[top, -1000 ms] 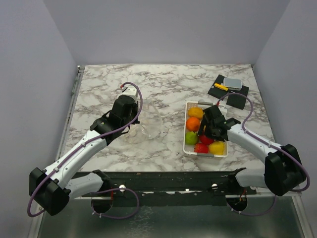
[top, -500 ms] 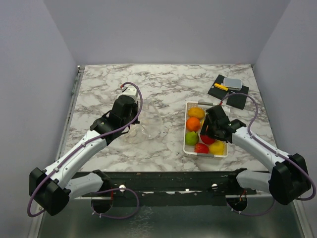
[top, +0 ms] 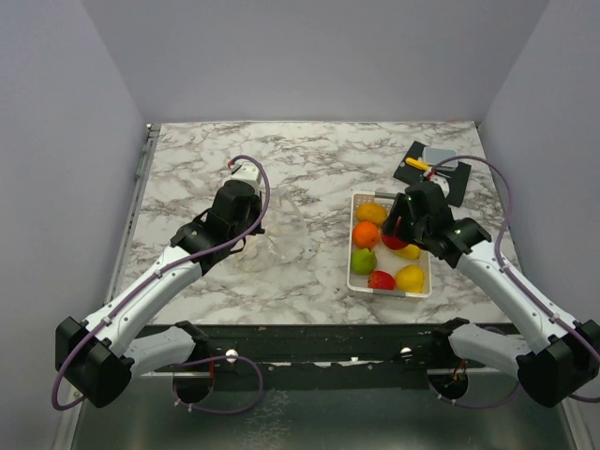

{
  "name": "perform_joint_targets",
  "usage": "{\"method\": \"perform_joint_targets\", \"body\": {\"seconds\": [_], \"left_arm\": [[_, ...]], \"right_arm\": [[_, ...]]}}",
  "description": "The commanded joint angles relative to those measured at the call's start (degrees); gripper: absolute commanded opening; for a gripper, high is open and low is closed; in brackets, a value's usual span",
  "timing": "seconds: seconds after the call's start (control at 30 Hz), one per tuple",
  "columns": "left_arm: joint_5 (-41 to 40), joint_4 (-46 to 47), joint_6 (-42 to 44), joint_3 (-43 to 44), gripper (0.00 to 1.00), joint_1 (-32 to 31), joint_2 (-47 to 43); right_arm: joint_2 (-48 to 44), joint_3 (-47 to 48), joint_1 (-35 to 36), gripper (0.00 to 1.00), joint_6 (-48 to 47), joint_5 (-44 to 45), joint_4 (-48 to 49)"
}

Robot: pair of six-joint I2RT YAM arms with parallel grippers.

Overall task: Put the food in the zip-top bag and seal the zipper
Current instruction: Pick up the fake fruit from the bin, then place the fake fruit in the zipper food storage bag.

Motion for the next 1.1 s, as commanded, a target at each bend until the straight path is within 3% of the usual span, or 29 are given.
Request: {"method": "perform_joint_targets", "body": {"seconds": [0.0,0.27,0.67,1.07], "left_arm": [[-0.56,1.05,0.36,-0.6,0.0,0.01,-0.66],[-0.7,1.05,0.44,-0.6,0.0,0.02,-0.61],[-0.64,1.05,0.41,-0.63,0.0,0.02,-0.91],[-0.99,1.04,0.4,-0.69,0.0,-0.02,-1.18]], "right_arm": [[-0.79,5.96,-0.21,0.2,-2.4,-3.95,-1.44],[1.37,10.95,1.26,0.19,-1.2,-14.12,3.49],[12.47,20.5,15.63,0.19,1.94,-8.35,7.87],[28.79,30.29,23.49,0.19,2.95,-5.64,11.39]]}}
